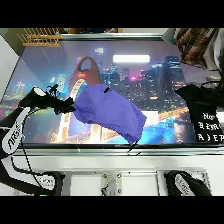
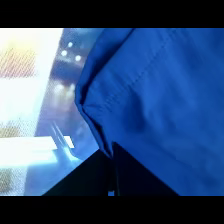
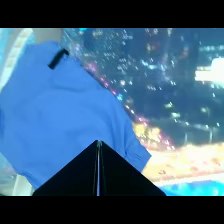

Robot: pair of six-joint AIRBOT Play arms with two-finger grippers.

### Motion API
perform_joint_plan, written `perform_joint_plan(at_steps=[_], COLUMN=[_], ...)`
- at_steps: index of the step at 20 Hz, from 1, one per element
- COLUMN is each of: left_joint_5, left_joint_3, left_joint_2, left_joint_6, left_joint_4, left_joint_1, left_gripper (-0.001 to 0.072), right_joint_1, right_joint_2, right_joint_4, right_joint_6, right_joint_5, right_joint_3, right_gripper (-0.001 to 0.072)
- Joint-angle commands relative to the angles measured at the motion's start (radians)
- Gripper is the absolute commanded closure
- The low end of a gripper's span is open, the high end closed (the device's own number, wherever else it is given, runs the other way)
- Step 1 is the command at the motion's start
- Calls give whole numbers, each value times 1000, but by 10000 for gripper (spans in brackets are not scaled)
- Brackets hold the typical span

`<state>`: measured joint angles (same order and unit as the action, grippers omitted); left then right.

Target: Fold the clothes and pants, and hang the long-sleeved shirts on hangers.

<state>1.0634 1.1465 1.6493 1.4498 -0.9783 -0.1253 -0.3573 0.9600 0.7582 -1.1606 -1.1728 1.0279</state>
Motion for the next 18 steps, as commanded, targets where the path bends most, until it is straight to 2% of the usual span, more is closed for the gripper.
perform_joint_plan(at_steps=[1, 2, 3, 7, 10, 15, 16, 17, 18], left_joint_5=[-23, -28, -31, -30, -17, -18, -18, -18, -15], left_joint_3=[0, 0, 0, 0, -1, -1, -1, 0, 0], left_joint_2=[-37, -54, -69, -98, -97, -97, -97, -97, -102], left_joint_6=[4, 4, 4, -3, -3, -3, -3, -3, -3], left_joint_4=[2, 2, 2, 3, 2, 2, 3, 3, 3], left_joint_1=[7, 7, 7, 8, 8, 8, 8, 8, 7], left_gripper=[699, 699, 699, 699, 699, 699, 699, 699, 699], right_joint_1=[-1, -1, 0, 84, 190, 333, 342, 346, 346], right_joint_2=[106, 156, 206, 443, 568, 624, 623, 623, 620], right_joint_4=[144, 166, 153, 95, 0, -110, -117, -116, -116], right_joint_6=[-77, -90, -90, -90, -100, -100, -100, -99, -93], right_joint_5=[-11, -13, -14, 16, 105, 277, 295, 302, 300], right_joint_3=[-47, -72, -94, -119, -119, -116, -110, -97, -80], right_gripper=[608, 236, 43, 70, 70, 70, 94, 343, 627])
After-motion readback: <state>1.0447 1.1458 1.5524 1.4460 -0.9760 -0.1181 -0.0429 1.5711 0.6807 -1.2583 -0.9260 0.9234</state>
